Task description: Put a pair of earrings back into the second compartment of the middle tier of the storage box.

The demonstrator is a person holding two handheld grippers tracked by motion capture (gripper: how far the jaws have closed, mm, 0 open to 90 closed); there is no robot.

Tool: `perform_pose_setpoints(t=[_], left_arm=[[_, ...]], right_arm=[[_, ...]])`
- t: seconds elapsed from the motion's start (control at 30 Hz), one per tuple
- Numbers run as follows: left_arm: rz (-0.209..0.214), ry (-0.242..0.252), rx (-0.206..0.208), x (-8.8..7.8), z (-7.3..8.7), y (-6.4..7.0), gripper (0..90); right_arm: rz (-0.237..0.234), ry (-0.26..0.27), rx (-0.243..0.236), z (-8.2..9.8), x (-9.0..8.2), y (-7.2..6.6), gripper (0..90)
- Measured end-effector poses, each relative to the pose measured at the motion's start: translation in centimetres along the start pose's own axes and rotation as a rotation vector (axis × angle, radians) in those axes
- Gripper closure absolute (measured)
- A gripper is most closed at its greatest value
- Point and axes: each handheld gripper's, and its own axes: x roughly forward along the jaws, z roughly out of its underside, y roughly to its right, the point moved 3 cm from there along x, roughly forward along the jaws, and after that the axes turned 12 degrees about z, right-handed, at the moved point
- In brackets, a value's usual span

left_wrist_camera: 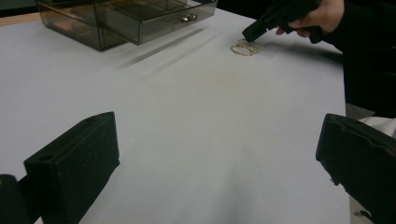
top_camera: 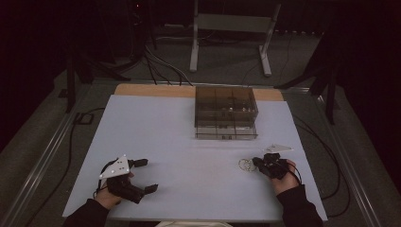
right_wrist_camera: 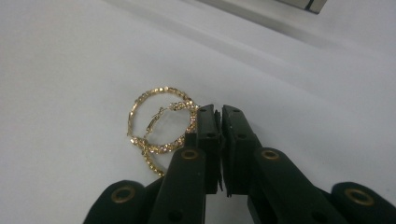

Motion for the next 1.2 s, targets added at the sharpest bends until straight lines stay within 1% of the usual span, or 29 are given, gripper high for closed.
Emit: perform_pose_setpoints(t=[0.07,0.17,0.27,0.4,0.5,0.53,0.63,0.93,1.13,1.2], left_arm=[[0.0,0.001,0.003,0.0,-0.1,0.1,0.3],[0.001,-0.002,0.007,0.1,-0.1,0.1,0.3],[0.002,-0.006,0.001,0.1,0.0,0.1,0.4],[0.004,-0.007,0.004,0.1,0.0,0.1,0.4],[0.004,-0.005,0.007,0.2,-0.1,0.1,0.4],[0.005,-0.004,0.008,0.2,-0.1,0.1,0.3],[0.004,-0.007,0.002,0.2,0.0,0.0,0.4],[0.0,-0.004,0.006,0.2,-0.1,0.0,0.4],[-0.005,-0.003,0.006,0.1,-0.1,0.0,0.4],[-0.008,-0.006,0.006,0.1,-0.1,-0.1,0.3]], right_arm=[[-0.004,0.003,0.012,-0.1,-0.1,0.0,87.3],[-0.006,0.008,0.012,-0.2,-0.2,0.0,87.3],[-0.01,0.027,0.031,-0.5,-0.6,0.1,87.3],[-0.014,0.032,0.038,-0.7,-0.8,0.1,87.3],[-0.022,0.036,0.046,-0.9,-0.9,0.1,87.3],[-0.031,0.041,0.05,-1.1,-1.1,0.0,87.2],[-0.03,0.049,0.049,-1.3,-1.3,-0.1,87.2],[-0.029,0.055,0.028,-2.4,-1.4,-0.5,87.2],[-0.034,0.067,0.025,-3.1,-1.6,-0.6,87.2],[-0.033,0.073,0.021,-3.6,-1.7,-0.8,87.2]])
